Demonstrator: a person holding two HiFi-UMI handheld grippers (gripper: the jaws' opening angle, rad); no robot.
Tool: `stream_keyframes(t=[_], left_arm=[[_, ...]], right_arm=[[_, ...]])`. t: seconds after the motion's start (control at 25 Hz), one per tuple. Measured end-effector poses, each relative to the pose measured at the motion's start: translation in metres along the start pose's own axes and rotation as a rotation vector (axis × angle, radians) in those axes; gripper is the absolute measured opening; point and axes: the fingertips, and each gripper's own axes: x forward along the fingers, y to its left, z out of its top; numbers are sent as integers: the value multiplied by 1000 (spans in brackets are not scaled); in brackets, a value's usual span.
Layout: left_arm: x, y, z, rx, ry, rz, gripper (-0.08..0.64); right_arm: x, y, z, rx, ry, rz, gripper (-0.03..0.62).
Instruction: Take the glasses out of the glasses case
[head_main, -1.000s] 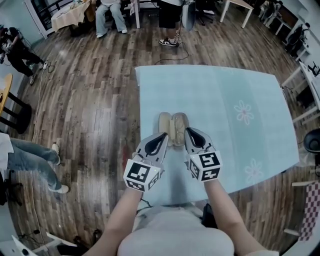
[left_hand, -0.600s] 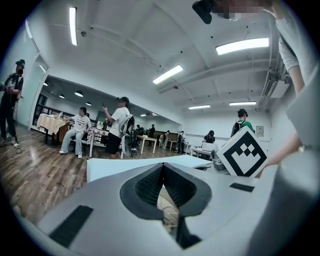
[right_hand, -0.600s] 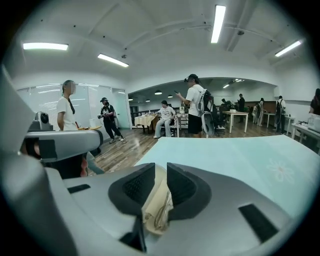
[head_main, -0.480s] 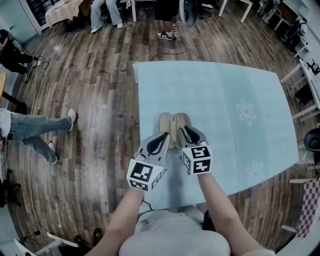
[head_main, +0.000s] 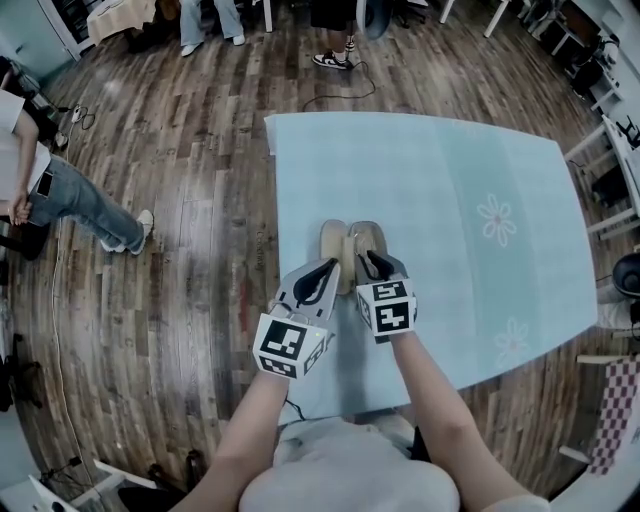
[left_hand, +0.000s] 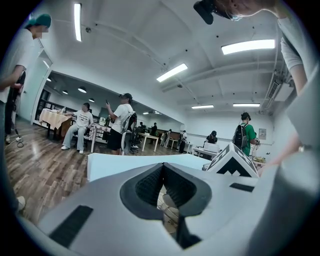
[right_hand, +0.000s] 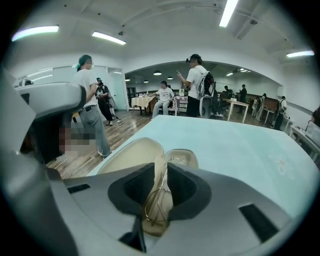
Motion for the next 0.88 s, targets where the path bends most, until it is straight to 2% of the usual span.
stream_keyframes(t=[0.52, 0.72, 0.88], left_arm=[[5, 10, -4, -23, 1, 21, 8], [9, 13, -5, -29, 5, 25, 8], [7, 13, -5, -33, 2, 28, 9]], right_arm=[[21, -11, -24, -11, 149, -38, 106], [29, -14, -29, -28, 218, -27, 95], [30, -11, -31, -61, 298, -62, 74]])
